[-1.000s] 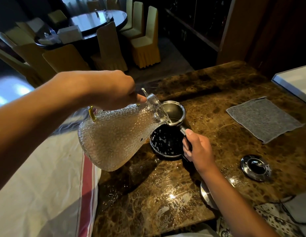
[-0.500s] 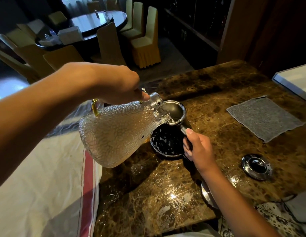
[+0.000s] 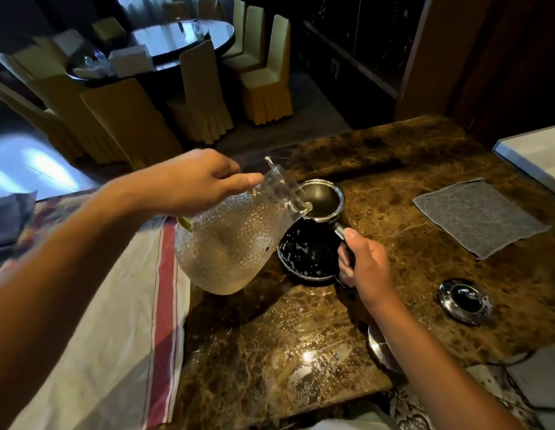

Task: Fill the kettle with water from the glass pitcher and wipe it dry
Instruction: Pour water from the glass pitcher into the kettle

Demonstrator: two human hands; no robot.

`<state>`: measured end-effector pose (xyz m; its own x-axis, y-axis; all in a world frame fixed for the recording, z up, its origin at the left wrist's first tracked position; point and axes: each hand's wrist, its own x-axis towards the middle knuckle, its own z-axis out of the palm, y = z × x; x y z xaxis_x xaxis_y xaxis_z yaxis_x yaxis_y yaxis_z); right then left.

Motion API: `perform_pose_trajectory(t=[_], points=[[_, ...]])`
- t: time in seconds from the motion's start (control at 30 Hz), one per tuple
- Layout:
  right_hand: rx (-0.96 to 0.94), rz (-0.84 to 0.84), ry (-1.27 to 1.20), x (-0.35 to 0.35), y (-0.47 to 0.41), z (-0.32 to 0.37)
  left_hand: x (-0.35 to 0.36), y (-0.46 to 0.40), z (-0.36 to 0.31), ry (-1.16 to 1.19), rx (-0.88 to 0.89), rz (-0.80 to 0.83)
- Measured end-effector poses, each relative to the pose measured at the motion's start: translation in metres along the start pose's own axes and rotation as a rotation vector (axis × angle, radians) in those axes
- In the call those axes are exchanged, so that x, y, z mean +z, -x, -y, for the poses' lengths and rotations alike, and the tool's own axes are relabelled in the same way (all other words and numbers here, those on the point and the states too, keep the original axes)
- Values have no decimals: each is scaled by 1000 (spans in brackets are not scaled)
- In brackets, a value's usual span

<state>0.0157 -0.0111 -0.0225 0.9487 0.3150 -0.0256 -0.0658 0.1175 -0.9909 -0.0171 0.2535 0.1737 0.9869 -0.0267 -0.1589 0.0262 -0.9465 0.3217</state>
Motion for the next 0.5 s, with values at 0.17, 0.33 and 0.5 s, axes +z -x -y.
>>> perform_pose_trajectory(t=[0.17, 0.33, 0.5], points=[[-21, -84, 27, 4, 2, -2, 46, 32, 44, 728, -58, -216], [0, -64, 4, 4, 2, 1, 112, 62, 70, 1006, -202, -602], [7, -90, 39, 6, 4, 3, 158, 73, 70, 869, -337, -790]])
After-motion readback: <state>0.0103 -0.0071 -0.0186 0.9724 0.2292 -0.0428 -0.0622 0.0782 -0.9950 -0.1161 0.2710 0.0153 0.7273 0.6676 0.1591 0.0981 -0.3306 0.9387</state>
